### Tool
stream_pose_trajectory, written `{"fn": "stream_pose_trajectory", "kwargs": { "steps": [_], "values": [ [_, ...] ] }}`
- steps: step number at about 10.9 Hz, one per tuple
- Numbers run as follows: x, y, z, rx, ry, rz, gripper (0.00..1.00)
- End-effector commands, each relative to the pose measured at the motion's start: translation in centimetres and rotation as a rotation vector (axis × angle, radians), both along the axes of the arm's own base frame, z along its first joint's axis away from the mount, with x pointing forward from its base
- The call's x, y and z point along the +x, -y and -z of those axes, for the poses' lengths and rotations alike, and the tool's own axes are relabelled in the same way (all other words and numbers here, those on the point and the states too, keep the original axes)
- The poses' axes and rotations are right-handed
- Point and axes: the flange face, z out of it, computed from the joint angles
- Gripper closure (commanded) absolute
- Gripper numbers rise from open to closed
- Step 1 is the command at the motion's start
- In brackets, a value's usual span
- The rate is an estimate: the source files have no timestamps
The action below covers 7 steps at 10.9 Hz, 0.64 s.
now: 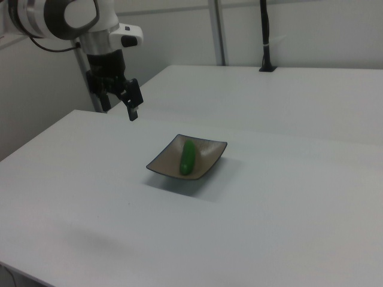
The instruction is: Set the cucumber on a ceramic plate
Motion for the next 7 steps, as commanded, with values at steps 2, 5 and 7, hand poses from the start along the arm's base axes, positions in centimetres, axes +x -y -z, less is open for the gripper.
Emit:
{"fn": "stream_pose_trajectory", "kwargs": {
  "steps": [2,5,7],
  "values": [
    [0.7,-1.2,0.9,0.031,0.046,-0.026,0.00],
    [1.5,-1.0,0.7,0.025,0.119,-0.115,0.00],
    [1.5,-1.1,0.7,0.023,0.119,-0.119,0.00]
  ]
}}
